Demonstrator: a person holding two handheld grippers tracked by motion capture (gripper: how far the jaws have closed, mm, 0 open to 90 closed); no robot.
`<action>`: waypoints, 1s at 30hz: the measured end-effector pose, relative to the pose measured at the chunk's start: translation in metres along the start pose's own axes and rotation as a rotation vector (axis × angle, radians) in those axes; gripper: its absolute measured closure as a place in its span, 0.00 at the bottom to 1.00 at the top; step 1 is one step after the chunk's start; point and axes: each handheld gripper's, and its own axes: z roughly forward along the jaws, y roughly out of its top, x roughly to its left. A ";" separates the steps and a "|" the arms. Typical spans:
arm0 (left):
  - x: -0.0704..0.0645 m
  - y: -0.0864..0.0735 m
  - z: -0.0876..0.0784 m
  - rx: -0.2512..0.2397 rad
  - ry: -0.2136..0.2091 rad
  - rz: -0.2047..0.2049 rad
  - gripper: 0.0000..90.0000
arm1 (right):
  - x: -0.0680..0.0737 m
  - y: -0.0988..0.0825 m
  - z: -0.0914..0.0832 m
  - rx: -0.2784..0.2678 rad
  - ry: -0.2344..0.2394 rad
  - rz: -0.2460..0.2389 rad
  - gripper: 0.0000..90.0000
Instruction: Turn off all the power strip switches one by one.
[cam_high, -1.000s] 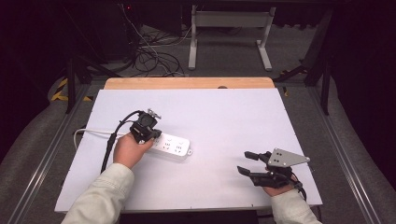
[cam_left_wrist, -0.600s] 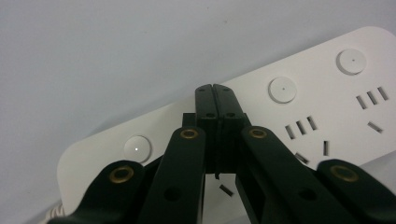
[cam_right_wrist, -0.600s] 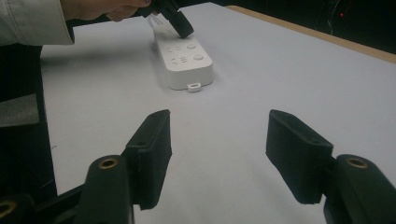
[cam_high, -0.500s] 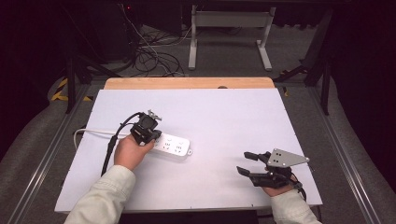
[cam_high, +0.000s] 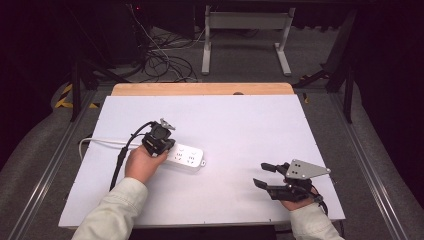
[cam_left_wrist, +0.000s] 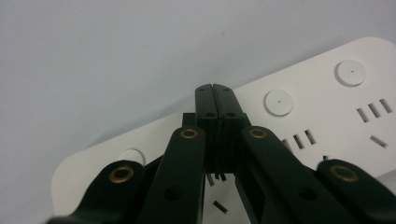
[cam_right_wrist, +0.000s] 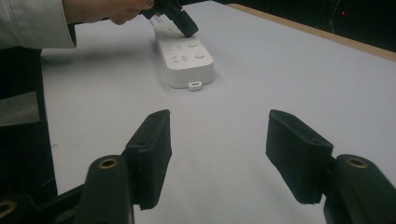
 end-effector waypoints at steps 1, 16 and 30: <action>-0.004 0.002 0.000 0.011 0.029 0.021 1.00 | 0.000 0.000 0.000 0.002 -0.001 -0.001 0.46; -0.002 -0.003 0.000 -0.020 0.016 -0.020 1.00 | -0.001 -0.001 -0.002 -0.002 0.001 0.003 0.46; -0.003 -0.008 0.001 -0.043 0.022 -0.051 1.00 | 0.000 -0.001 -0.002 -0.001 0.005 0.002 0.45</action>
